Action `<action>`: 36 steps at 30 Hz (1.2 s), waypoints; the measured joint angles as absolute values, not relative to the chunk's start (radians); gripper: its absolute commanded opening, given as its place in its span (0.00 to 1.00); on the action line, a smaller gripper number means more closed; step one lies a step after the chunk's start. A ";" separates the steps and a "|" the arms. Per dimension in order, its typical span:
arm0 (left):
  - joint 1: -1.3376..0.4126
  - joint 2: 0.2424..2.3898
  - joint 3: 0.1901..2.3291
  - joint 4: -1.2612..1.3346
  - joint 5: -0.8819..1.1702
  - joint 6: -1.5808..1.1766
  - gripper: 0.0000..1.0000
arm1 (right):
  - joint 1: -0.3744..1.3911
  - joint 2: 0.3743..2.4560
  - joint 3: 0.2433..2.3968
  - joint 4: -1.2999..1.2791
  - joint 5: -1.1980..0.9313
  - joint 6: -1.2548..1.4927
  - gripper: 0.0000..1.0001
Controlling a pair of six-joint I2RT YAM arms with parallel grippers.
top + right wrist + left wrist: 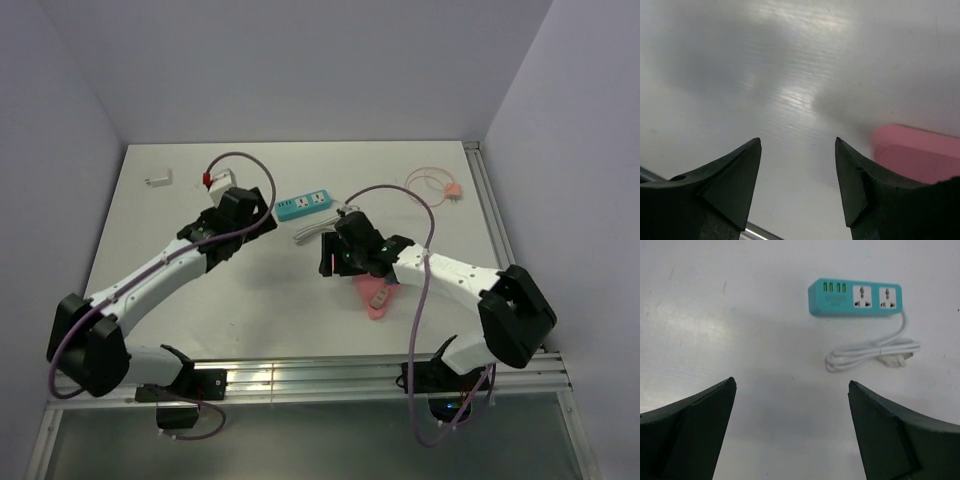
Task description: Insert the plug
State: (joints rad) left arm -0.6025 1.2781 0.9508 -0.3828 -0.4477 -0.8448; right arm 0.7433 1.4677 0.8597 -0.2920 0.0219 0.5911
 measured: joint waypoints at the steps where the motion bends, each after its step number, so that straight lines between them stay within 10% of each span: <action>1: -0.588 1.310 0.978 -0.380 -0.437 -0.831 0.99 | 0.739 1.443 0.875 -0.300 0.016 0.580 0.71; 14: -0.503 1.722 1.233 -0.234 -0.316 -0.686 1.00 | 0.386 1.407 1.201 -0.308 0.132 0.561 0.84; 36: -0.502 2.167 1.642 -0.148 0.032 0.159 1.00 | -0.105 1.996 1.653 -0.495 0.221 0.458 0.91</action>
